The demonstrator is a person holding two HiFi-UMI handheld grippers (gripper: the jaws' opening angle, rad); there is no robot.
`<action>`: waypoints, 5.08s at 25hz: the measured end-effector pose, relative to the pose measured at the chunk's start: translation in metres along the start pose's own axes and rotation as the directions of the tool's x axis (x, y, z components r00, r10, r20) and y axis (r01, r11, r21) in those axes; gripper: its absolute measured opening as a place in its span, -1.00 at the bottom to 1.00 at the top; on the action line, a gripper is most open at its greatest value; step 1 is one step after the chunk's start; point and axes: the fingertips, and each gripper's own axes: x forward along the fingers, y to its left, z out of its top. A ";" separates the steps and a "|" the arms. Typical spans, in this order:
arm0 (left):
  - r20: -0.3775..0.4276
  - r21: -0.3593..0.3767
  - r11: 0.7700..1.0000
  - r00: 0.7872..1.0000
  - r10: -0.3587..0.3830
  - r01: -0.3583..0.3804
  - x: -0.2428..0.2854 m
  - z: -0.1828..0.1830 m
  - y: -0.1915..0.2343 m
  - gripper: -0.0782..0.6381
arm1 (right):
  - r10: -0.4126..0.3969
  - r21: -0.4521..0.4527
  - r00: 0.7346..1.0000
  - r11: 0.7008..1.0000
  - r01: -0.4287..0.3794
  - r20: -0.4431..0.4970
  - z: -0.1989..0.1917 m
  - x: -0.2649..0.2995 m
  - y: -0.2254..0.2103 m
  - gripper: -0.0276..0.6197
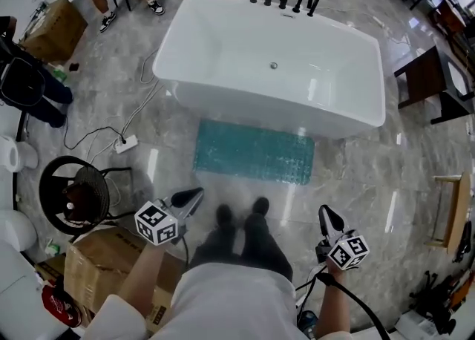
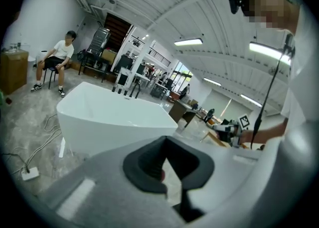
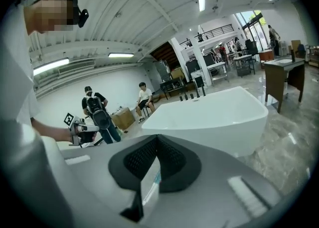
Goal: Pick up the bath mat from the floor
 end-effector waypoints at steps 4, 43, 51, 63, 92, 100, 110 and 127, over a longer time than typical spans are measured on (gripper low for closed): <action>0.059 -0.011 1.000 0.998 -0.020 0.020 0.037 0.010 0.002 -0.78 | 0.041 0.016 0.998 0.999 -0.040 -0.040 -0.004 0.020 -0.042 -0.90; -0.132 -0.201 0.937 0.956 0.264 -0.286 0.268 -0.226 0.319 -0.78 | -0.145 0.123 0.944 0.974 0.188 -0.297 -0.237 0.249 -0.373 -0.90; -0.160 -0.160 0.940 0.947 0.277 -0.302 0.296 -0.299 0.383 -0.78 | -0.174 0.125 0.936 0.967 0.220 -0.306 -0.314 0.289 -0.415 -0.83; -0.193 -0.163 0.928 0.933 0.302 -0.334 0.340 -0.378 0.462 -0.77 | -0.196 0.123 0.927 0.962 0.246 -0.318 -0.387 0.345 -0.476 -0.80; -0.292 -0.038 0.932 0.897 0.333 -0.359 0.463 -0.598 0.698 -0.50 | -0.262 0.038 0.906 0.956 0.290 -0.333 -0.607 0.500 -0.663 -0.62; -0.363 0.011 0.905 0.842 0.400 -0.425 0.467 -0.655 0.761 -0.40 | -0.291 -0.002 0.879 0.950 0.313 -0.377 -0.659 0.511 -0.708 -0.54; -0.427 0.067 0.858 0.763 0.486 -0.509 0.453 -0.681 0.816 -0.14 | -0.345 -0.061 0.850 0.934 0.351 -0.399 -0.683 0.508 -0.755 -0.45; -0.544 -0.048 0.841 0.721 0.431 -0.539 0.477 -0.708 0.825 -0.06 | -0.407 -0.067 0.801 0.904 0.422 -0.440 -0.695 0.486 -0.831 0.01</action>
